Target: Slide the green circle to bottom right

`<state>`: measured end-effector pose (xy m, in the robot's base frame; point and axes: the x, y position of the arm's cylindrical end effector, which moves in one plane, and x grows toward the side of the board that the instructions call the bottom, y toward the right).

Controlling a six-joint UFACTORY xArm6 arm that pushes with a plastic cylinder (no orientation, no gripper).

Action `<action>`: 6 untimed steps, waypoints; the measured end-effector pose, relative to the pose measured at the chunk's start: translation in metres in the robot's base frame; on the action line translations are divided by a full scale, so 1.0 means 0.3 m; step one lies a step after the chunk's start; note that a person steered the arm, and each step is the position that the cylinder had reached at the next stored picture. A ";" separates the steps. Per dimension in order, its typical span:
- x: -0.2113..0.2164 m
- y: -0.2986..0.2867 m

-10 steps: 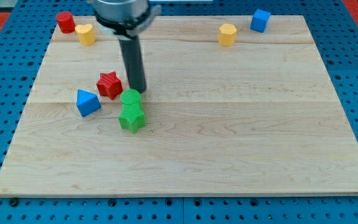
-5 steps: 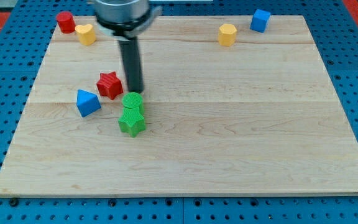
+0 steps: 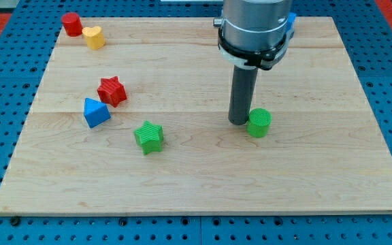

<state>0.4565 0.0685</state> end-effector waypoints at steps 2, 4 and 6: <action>0.110 0.240; 0.157 0.396; 0.310 0.517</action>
<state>0.5494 0.2237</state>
